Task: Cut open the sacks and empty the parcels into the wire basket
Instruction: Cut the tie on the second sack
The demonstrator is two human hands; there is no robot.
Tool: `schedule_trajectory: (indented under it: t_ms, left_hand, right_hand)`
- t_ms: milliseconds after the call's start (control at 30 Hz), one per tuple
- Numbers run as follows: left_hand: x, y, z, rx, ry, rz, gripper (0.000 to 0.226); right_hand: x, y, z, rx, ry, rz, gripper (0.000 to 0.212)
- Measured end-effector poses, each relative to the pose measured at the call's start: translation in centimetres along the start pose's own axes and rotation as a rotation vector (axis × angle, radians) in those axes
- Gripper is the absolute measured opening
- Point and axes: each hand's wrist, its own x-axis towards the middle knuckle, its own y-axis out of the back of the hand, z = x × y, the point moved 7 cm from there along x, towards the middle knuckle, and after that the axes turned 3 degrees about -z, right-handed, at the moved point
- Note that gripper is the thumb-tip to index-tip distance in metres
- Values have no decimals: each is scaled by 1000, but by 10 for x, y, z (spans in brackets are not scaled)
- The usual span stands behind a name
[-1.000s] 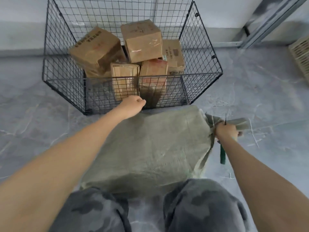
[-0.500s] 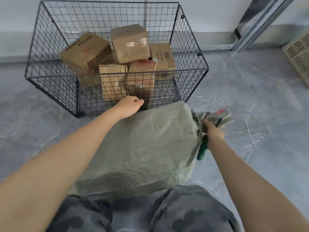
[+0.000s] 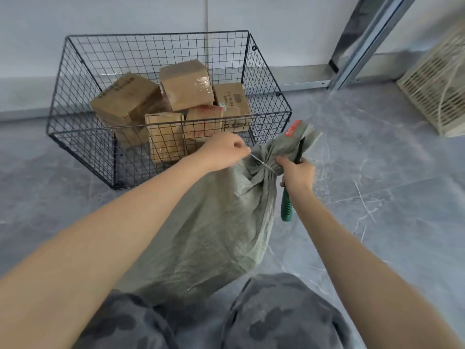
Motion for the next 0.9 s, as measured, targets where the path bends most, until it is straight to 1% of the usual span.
schedule_trajectory:
  t_ms: [100, 200, 267, 333, 367, 433, 500, 567, 667, 700, 767, 833, 900]
  left_hand:
    - [-4, 8, 18, 191, -5, 4, 25]
    - [-14, 21, 38, 392, 19, 48, 36]
    - [-23, 27, 45, 414, 30, 47, 48]
    - [-35, 38, 51, 306, 3, 50, 59]
    - [-41, 44, 54, 239, -23, 40, 54]
    - [-52, 58, 55, 134, -78, 33, 29]
    - [-62, 72, 53, 40, -134, 59, 15]
    - [-71, 87, 44, -105, -158, 104, 10]
    - [-88, 105, 30, -364, -223, 98, 10]
    - [-92, 109, 23, -438, -215, 106, 9]
    - [-98, 114, 3, -569, -123, 173, 11]
    - [-99, 116, -20, -662, 2, 263, 11]
    - [-100, 117, -38, -748, 97, 327, 15]
  right_hand:
    - [-17, -2, -24, 42, 85, -5, 19]
    - [-35, -7, -53, 117, 153, -34, 21]
    - [-47, -14, -76, 131, 193, -74, 22]
    - [-60, -24, -100, 144, 238, -130, 21]
    - [-65, -29, -111, 160, 258, -163, 21]
    - [-74, -41, -130, 161, 290, -222, 20]
    - [-84, -52, -147, 136, 327, -280, 20]
    - [-94, -63, -165, 138, 370, -358, 20]
    - [-108, -80, -184, 100, 404, -486, 21]
    - [-112, -86, -188, 92, 407, -534, 22]
    - [-116, -98, -189, 100, 407, -601, 20]
    - [-118, -104, -183, 114, 388, -609, 17]
    - [-118, -108, -174, 119, 362, -595, 19]
